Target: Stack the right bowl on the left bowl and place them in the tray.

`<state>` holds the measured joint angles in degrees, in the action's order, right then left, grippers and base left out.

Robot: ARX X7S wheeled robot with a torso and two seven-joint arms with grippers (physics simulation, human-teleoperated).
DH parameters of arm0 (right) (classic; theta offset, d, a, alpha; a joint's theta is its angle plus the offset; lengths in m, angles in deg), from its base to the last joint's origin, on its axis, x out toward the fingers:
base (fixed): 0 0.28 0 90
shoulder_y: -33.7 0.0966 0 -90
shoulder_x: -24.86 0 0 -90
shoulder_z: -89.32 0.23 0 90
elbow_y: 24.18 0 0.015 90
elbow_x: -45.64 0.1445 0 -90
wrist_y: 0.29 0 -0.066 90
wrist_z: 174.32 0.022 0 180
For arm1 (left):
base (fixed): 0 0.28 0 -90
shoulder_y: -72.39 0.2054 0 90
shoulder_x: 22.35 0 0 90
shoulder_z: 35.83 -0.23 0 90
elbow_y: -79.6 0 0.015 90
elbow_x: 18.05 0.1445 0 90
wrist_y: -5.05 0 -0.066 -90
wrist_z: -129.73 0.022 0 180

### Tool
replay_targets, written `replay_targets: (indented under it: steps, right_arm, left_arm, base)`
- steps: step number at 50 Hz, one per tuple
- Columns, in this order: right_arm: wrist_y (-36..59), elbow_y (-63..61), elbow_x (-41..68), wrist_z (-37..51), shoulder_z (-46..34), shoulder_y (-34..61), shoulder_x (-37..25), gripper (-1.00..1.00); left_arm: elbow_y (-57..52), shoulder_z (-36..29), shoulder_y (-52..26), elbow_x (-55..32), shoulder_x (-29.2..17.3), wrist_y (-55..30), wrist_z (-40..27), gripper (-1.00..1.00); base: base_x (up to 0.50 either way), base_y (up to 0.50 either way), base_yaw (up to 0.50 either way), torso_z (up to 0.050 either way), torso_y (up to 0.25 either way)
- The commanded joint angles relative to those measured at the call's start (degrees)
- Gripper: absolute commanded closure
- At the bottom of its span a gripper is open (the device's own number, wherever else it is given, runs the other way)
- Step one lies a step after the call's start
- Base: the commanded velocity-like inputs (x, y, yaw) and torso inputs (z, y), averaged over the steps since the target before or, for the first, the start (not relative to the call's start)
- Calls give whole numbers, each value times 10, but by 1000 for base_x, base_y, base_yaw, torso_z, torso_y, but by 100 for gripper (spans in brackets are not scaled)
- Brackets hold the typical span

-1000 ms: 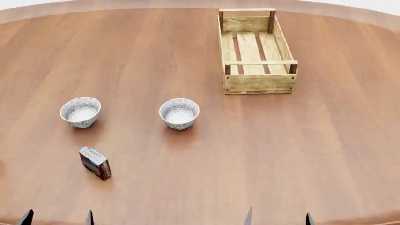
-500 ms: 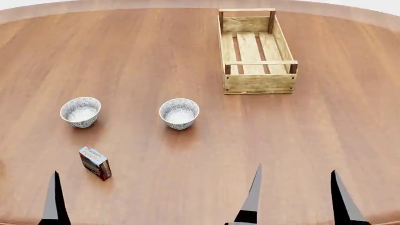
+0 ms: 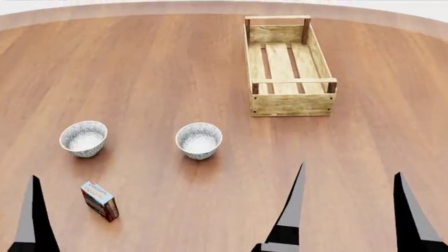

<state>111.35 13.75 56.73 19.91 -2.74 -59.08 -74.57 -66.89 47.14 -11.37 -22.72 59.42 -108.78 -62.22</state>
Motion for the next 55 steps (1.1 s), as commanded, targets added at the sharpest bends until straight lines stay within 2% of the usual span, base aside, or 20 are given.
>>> replay_targets:
  steps: [1, 55]
  right_arm:
    - [13, -14, 14, 7, 3, 4, -8, -100]
    - [16, -17, 42, 34, -5, 7, -32, -100]
  left_arm:
    - [-12, -5, -2, -5, -10, -5, -8, -100]
    - [-27, -28, -8, -42, -55, -15, -60, -100]
  base:
    - [500, 0, 0, 0, 0]
    - [500, 0, 0, 0, 0]
